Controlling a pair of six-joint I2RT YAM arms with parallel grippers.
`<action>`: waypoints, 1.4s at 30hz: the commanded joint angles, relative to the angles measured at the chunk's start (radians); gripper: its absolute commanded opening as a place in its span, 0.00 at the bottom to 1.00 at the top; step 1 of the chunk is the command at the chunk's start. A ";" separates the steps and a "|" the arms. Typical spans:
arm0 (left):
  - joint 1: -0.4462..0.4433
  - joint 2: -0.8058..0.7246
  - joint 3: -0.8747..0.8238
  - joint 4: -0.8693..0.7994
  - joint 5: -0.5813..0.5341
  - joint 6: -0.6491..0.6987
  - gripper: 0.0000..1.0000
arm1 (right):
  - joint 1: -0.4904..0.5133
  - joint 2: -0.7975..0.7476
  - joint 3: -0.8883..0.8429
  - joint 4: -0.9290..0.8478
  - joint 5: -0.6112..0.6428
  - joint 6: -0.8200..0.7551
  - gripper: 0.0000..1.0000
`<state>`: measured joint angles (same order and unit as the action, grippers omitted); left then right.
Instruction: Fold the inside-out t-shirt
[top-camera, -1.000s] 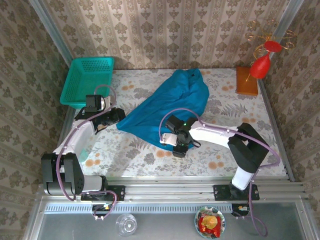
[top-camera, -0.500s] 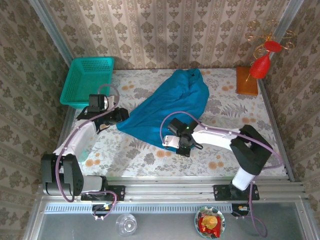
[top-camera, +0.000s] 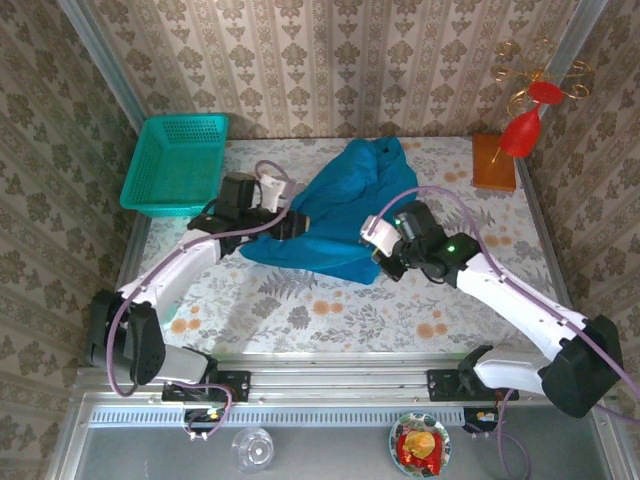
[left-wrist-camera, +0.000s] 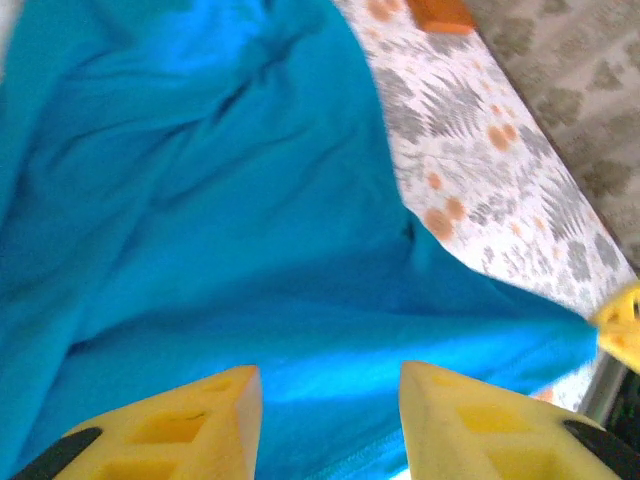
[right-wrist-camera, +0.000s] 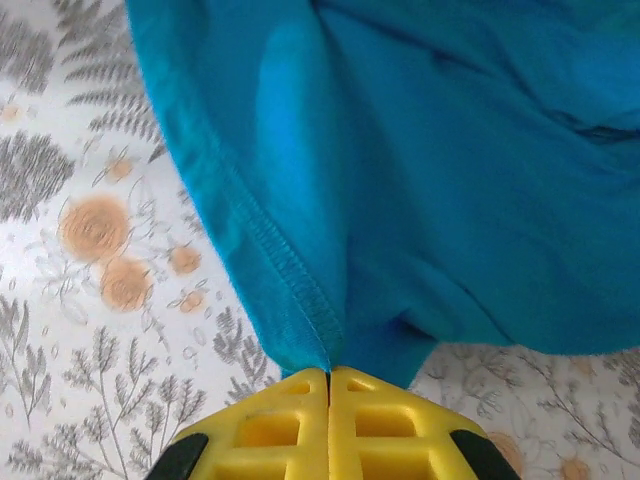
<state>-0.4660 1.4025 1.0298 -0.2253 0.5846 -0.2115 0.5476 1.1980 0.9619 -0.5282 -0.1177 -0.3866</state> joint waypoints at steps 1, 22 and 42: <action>-0.084 0.040 0.037 0.046 0.050 0.140 0.51 | -0.047 -0.031 0.037 0.008 -0.077 0.106 0.00; -0.407 0.368 0.343 -0.157 -0.570 0.442 0.84 | -0.233 -0.078 0.176 -0.072 -0.139 0.340 0.00; -0.358 0.394 0.417 -0.222 -0.415 0.446 0.00 | -0.549 -0.077 0.213 -0.107 -0.060 0.307 0.00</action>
<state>-0.8291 1.8008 1.3659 -0.4118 0.0692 0.2401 0.0147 1.0847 1.1404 -0.6136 -0.2142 -0.0746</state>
